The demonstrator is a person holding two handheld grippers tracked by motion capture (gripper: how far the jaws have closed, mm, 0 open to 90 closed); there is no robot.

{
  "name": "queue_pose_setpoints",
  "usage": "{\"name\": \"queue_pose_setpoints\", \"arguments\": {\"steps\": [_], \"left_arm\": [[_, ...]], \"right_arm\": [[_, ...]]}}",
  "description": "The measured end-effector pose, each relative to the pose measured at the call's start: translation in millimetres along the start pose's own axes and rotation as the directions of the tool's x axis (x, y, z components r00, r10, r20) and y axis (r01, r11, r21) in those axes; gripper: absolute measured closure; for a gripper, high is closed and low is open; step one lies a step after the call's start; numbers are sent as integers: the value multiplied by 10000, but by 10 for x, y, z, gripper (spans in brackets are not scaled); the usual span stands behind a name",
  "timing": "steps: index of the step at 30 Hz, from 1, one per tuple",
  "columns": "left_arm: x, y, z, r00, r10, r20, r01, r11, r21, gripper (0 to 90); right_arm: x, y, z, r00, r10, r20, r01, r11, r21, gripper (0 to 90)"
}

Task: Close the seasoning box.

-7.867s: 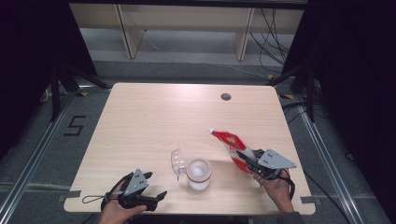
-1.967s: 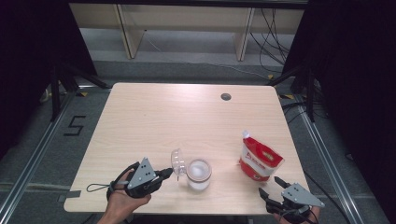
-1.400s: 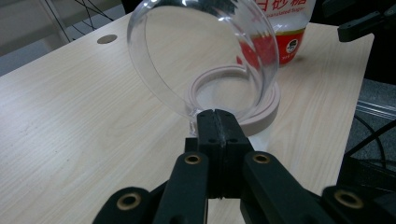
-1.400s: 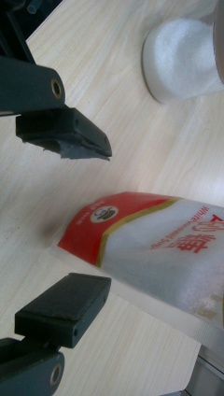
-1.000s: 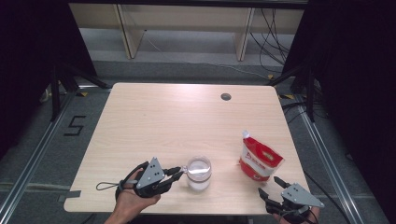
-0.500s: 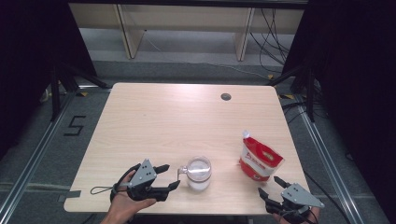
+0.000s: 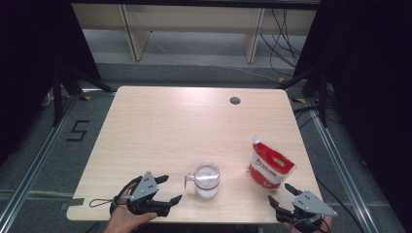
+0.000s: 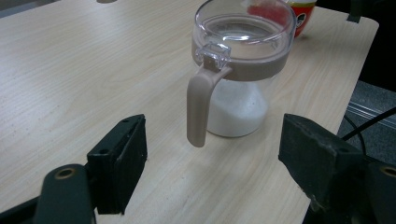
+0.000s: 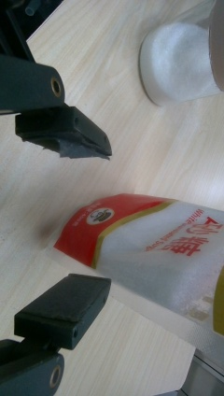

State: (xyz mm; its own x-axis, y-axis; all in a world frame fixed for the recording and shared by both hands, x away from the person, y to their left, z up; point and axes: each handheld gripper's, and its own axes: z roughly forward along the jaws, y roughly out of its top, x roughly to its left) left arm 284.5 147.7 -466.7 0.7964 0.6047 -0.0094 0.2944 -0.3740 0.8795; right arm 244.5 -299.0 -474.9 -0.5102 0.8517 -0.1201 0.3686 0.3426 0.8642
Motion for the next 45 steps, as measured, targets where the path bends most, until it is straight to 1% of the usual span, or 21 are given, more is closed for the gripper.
{"name": "queue_pose_setpoints", "arguments": {"steps": [4,6,9,10,12,13,14,15,18,20,21,22,26,28,31,32,36,37,38,43,45], "left_arm": [[-4,-27,-26,9998,-67,-184,68,10000,56,207],[8,-47,-38,9999,72,-131,-71,9999,83,177],[-17,-108,-29,9994,-212,-282,215,9997,96,162],[-23,-157,-18,9994,-91,-339,104,9992,375,161],[-31,-174,-9,9993,-87,-370,101,9992,399,161],[-32,-195,-13,9992,-198,-338,220,9976,660,160],[-37,-202,-8,9994,-62,-345,83,9982,595,160],[-63,-220,4,9987,-404,-300,420,9977,539,158],[-91,-239,12,9991,-299,-316,319,9975,628,158],[-96,-248,13,9994,-254,-235,271,9968,748,158],[-105,-254,16,9993,-246,-265,262,9975,659,158],[-106,-259,14,9994,-261,-246,278,9973,685,157],[-105,-267,-2,9995,-229,-229,247,9966,791,158],[-108,-271,-15,9993,-253,-261,273,9965,784,157],[-113,-277,-13,9992,-267,-282,288,9967,756,158],[-113,-277,-12,9992,-266,-282,287,9967,754,158],[-108,-278,-11,9994,-265,-224,283,9961,832,157],[-118,-284,5,9990,-344,-294,363,9971,674,158],[-116,-284,4,9993,-243,-275,265,9962,831,157],[-121,-289,15,9996,-144,-248,167,9956,924,157],[-127,-302,39,9994,-292,-187,305,9971,696,158]], "right_arm": [[-21,-1,8,9995,-307,30,307,9995,13,310],[-6,-6,5,10000,-46,-74,47,9998,214,308],[-6,-5,1,10000,2,-82,-1,9998,192,295],[-19,-2,8,9997,-231,48,232,9997,-80,276],[-22,-2,7,9996,-276,80,276,9996,-61,269],[-23,-3,10,9998,-200,44,200,9998,-64,244],[-23,-3,10,9998,-200,44,200,9998,-64,244],[-7,-9,12,9998,129,-145,-128,9999,95,240],[18,-14,7,9996,259,-72,-258,9995,171,236],[-5,-10,17,9998,66,-194,-64,9999,89,232],[20,-14,3,9994,334,-62,-332,9992,213,227],[-21,-15,26,9999,-78,-95,78,10000,5,225],[-2,-13,17,9998,166,-147,-163,9997,207,225],[-12,-14,24,9999,-19,-136,22,9998,211,225],[24,-17,9,9991,416,-66,-412,9982,438,224],[-3,-20,30,10000,62,-48,-62,9999,134,222],[19,-20,20,9991,402,-123,-397,9986,360,222],[15,-22,25,9995,308,-115,-304,9990,332,223],[-25,-18,40,9998,-186,-98,187,9998,115,223],[-29,-19,35,9999,-166,-5,166,9998,146,222],[-16,-23,29,9999,104,-96,-100,9993,359,223]]}}
